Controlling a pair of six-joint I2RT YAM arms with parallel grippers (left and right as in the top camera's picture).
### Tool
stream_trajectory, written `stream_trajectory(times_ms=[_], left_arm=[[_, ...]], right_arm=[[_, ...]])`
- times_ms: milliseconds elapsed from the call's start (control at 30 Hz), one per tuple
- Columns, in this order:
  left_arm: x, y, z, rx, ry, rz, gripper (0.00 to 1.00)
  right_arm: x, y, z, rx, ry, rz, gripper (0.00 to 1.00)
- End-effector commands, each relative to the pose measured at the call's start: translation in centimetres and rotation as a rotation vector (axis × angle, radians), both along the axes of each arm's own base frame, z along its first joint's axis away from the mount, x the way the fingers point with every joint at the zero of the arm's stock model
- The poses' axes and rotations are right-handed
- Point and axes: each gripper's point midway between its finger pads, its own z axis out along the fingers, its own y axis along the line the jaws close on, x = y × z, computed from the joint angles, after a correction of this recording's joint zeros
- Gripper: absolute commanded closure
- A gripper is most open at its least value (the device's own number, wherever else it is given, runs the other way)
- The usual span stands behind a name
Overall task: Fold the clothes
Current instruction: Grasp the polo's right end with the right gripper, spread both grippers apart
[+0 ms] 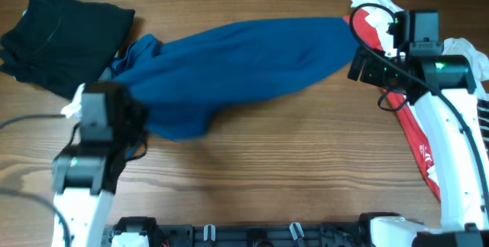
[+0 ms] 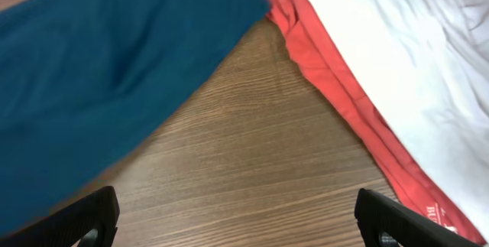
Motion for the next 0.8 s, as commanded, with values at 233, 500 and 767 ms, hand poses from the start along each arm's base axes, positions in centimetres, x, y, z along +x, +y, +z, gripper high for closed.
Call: stream_trajectory(times_ms=[233, 500, 767], left_arm=[[-1.8, 2.7, -0.5, 0.063, 0.069, 0.051, 0.96], [-1.8, 3.3, -0.8, 0.077, 0.084, 0.071, 0.96], [-1.8, 3.3, -0.8, 0.077, 0.084, 0.071, 0.96]], right_arm=[[2.9, 0.8, -8.7, 0.028, 0.204, 0.048, 0.00], [4.6, 1.3, -15.8, 0.134, 0.305, 0.035, 0.00], [7.5, 2.3, -17.7, 0.217, 0.230, 0.032, 0.00]])
